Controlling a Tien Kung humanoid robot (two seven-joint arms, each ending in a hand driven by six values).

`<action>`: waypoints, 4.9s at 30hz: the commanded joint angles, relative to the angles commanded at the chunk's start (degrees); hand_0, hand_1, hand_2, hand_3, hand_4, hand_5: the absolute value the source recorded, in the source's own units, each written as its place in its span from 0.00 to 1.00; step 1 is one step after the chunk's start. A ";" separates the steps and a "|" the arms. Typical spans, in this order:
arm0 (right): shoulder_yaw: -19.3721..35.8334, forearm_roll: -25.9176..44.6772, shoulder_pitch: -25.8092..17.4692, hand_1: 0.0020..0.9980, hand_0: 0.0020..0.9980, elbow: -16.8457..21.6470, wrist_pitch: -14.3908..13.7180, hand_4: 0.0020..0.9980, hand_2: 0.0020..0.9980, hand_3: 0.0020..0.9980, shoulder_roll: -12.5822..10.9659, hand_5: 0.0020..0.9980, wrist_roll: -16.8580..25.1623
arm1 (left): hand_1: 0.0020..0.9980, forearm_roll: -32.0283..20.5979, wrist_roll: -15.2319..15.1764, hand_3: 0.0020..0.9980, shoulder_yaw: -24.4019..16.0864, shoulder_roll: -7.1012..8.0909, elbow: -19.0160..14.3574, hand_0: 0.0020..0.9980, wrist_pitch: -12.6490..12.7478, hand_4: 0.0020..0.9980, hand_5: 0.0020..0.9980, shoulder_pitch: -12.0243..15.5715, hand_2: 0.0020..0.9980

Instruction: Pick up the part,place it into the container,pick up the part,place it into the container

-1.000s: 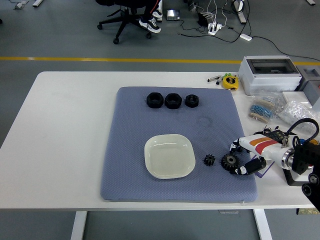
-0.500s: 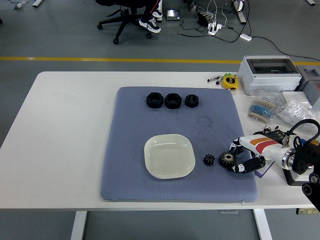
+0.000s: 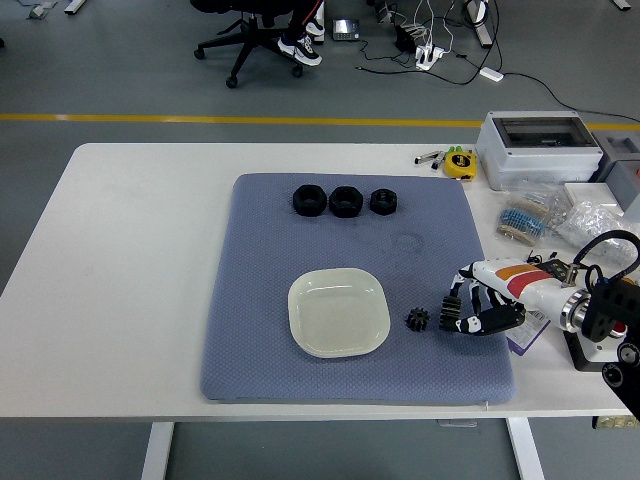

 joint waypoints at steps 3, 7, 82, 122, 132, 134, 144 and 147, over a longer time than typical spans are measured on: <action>-0.06 0.11 0.11 0.16 0.11 0.46 -0.06 0.81 0.30 0.39 0.03 0.61 0.01 | 0.67 -0.15 -0.04 0.58 0.09 0.01 0.00 0.70 -0.01 0.66 0.60 0.00 0.73; -0.12 0.19 0.24 0.16 0.11 1.18 -0.02 0.81 0.30 0.39 -0.02 0.63 0.02 | 0.67 -0.16 0.00 0.58 0.13 -0.02 0.00 0.70 0.00 0.66 0.60 0.02 0.73; 1.20 -3.03 2.71 0.61 0.60 -1.89 -1.82 0.97 0.69 0.61 6.01 0.51 1.81 | 0.67 -0.31 0.61 0.57 1.32 0.00 0.00 0.70 0.82 0.66 0.60 0.37 0.71; -3.25 -0.38 2.67 0.50 0.46 -9.91 -4.20 0.88 0.56 0.51 7.56 0.45 3.43 | 0.66 -0.96 0.77 0.57 2.72 -0.02 0.00 0.70 0.60 0.65 0.60 0.42 0.71; -3.48 -1.38 2.38 0.43 0.38 -10.38 -4.14 0.72 0.51 0.50 7.41 0.35 4.06 | 0.66 -0.38 0.93 0.57 2.48 -0.01 0.00 0.70 0.55 0.65 0.60 0.62 0.71; -3.54 -1.63 2.31 0.43 0.38 -10.41 -4.22 0.72 0.51 0.50 7.41 0.35 4.17 | 0.66 -0.24 0.97 0.57 2.38 -0.03 0.00 0.70 0.54 0.65 0.60 0.66 0.71; -3.78 -1.84 2.60 0.37 0.30 -10.80 -5.54 0.61 0.47 0.49 7.71 0.34 4.18 | 0.66 -0.21 1.01 0.57 2.52 -0.05 0.00 0.70 0.48 0.65 0.60 0.50 0.71; -3.83 -1.98 2.67 0.37 0.30 -10.80 -5.80 0.61 0.47 0.49 7.72 0.34 4.22 | 0.66 -0.57 0.92 0.57 2.72 -0.07 0.00 0.70 0.48 0.65 0.60 0.40 0.71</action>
